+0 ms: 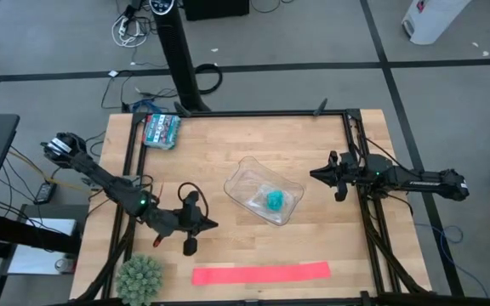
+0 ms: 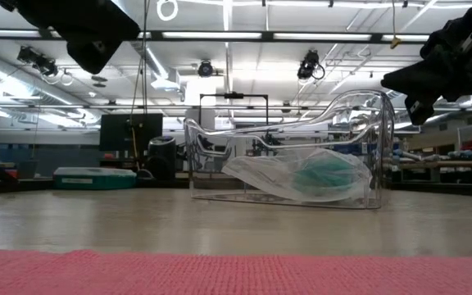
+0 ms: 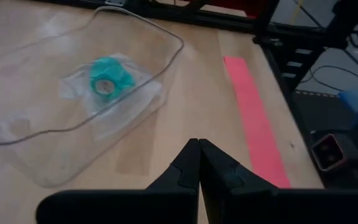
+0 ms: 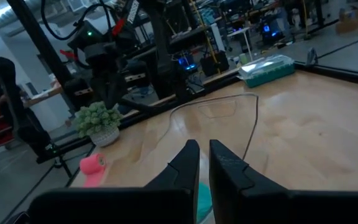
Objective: Roll bandage
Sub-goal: Roll the pink bandage
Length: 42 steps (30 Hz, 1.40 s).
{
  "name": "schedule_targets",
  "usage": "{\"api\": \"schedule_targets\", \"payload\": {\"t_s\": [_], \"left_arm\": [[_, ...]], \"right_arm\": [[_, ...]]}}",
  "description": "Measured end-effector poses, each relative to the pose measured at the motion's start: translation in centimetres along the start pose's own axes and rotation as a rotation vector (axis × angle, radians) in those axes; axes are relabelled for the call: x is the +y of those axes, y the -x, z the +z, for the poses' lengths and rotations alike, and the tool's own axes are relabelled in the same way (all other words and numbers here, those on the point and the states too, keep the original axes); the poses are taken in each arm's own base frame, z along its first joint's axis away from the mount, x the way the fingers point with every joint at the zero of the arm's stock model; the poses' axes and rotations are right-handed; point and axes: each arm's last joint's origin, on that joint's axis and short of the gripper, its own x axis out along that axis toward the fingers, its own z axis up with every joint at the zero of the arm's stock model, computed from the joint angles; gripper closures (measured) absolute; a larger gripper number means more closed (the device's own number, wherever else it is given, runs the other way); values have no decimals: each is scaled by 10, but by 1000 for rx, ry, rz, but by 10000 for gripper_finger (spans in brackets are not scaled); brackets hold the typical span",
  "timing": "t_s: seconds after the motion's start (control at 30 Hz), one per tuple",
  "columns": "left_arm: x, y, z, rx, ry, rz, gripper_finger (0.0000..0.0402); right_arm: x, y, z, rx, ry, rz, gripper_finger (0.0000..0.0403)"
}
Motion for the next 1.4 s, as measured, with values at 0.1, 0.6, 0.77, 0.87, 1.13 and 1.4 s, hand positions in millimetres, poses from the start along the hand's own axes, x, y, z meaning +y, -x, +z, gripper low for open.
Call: {"api": "schedule_targets", "payload": {"t_s": [0.1,0.6,0.77,0.87,1.13,1.4], "left_arm": [[-5,3,-2,-9,22,2,389],[-40,-22,11,34,-55,58,389],[-51,-26,25,79,-174,77,389],[-53,-27,27,81,-241,74,389],[-62,-20,23,50,-382,103,389],[-78,-9,18,17,-373,52,389]], "right_arm": [[0,0,0,0,-6,0,375],[16,2,15,-100,-138,257,376],[21,-1,11,-84,-135,248,378],[24,-5,8,-60,-113,232,381],[41,-16,13,-57,-32,306,385],[76,-40,34,-5,107,316,385]]}}
